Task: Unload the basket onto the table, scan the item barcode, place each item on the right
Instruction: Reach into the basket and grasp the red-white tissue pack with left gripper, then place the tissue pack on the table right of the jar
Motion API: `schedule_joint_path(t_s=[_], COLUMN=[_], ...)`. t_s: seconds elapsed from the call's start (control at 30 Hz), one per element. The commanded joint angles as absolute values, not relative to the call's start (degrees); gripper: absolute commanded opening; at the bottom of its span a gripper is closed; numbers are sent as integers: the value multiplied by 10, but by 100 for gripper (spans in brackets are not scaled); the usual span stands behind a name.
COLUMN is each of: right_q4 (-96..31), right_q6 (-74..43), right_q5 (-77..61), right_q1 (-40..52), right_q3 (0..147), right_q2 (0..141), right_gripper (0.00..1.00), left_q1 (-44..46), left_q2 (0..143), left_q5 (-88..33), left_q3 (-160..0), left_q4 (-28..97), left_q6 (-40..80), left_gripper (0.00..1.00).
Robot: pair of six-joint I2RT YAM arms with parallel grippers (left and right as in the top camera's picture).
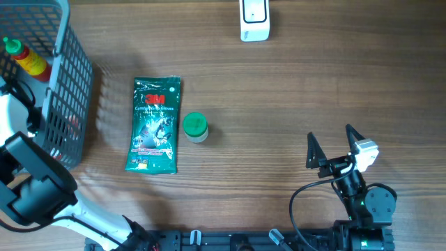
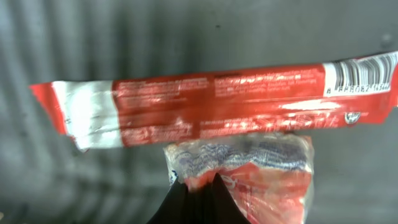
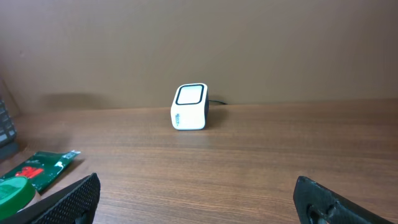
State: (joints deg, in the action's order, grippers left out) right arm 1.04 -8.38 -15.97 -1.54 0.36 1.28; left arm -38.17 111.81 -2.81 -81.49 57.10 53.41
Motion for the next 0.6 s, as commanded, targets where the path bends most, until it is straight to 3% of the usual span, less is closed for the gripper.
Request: schedule_joint_path(t_s=[0.0,0.3,0.57], right_q4=[12,12,12], right_q6=[-90,-90,-90], right_q5=[-150,-150,-150], right_q1=[-11,-11,-11], right_q3=[3,3,3], right_q2=[10,10,10], right_gripper=[100,100,100], left_q1=[-378,-377,-337], left_q2=[1093,1006,870], left_q5=[-7,-4,-55], left_q3=[-888,-1119,-1134], left_q4=[604,729,777], left_q6=[497,497,497], left_gripper=[4,4,4])
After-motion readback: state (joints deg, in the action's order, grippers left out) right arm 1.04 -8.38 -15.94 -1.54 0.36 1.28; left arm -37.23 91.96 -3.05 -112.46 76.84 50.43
